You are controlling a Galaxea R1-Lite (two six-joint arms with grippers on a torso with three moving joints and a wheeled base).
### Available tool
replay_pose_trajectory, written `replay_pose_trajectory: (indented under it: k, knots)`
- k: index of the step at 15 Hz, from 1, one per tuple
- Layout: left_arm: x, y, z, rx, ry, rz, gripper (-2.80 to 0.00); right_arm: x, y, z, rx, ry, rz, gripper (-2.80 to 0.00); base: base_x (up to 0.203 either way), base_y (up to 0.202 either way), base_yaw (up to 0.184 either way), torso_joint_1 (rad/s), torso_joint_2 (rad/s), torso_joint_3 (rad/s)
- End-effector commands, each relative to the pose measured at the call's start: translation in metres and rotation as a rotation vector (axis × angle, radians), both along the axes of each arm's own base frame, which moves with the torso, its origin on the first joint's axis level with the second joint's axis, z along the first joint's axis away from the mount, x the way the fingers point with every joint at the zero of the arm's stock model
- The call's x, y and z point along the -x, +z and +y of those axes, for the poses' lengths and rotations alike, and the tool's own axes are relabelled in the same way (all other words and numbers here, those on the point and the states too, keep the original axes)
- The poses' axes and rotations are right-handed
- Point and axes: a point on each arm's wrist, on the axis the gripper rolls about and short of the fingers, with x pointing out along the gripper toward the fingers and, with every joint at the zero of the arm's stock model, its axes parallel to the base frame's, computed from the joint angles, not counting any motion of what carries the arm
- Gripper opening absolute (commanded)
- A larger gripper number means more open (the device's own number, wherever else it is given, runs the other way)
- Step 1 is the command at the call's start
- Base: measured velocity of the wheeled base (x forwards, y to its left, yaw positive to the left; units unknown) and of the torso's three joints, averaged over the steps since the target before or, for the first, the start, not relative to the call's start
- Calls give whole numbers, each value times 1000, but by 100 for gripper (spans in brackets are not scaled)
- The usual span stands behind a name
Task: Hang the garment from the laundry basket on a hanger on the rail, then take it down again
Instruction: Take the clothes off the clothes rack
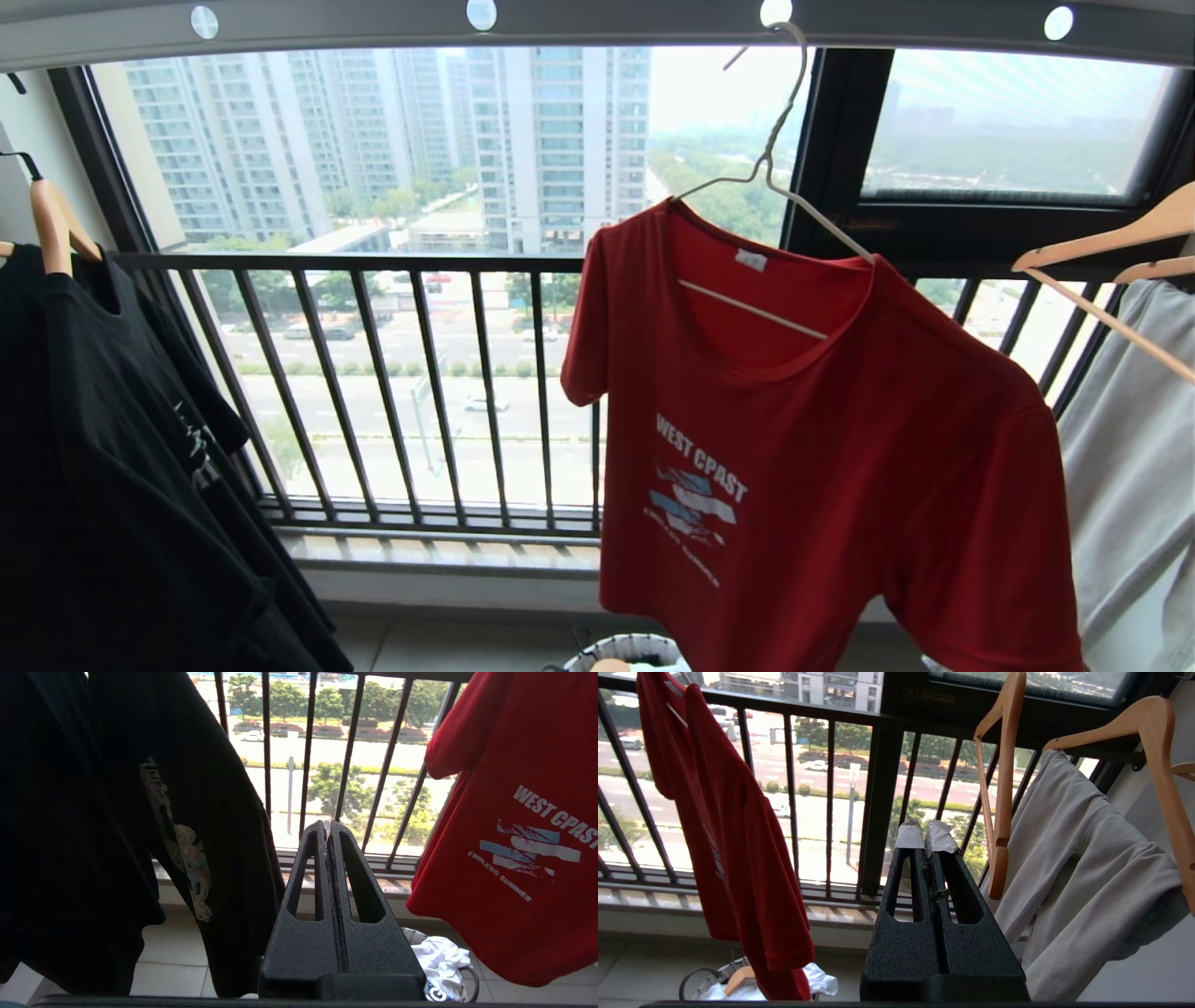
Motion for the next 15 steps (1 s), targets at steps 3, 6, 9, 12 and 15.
replay_pose_trajectory:
  k: [3, 6, 9, 12, 15]
  knots:
    - [47, -45, 3, 1, 211, -80, -280, 58, -28, 7, 37, -96, -56, -280, 0, 0, 0, 0, 0, 0]
    - [54, -93, 2, -4, 244, -67, -280, 70, -61, 8, 44, -73, -12, -280, 0, 0, 0, 0, 0, 0]
    - [48, -133, 1, 1, 232, -34, -280, 66, -110, 6, 20, -30, 52, -280, 0, 0, 0, 0, 0, 0]
    - [35, -143, -2, -24, 124, -102, -280, 45, -159, 7, -22, 57, 94, -280, 0, 0, 0, 0, 0, 0]
    - [22, -170, -4, -64, 49, -75, -280, 11, -190, 7, -84, 88, 50, -280, 0, 0, 0, 0, 0, 0]
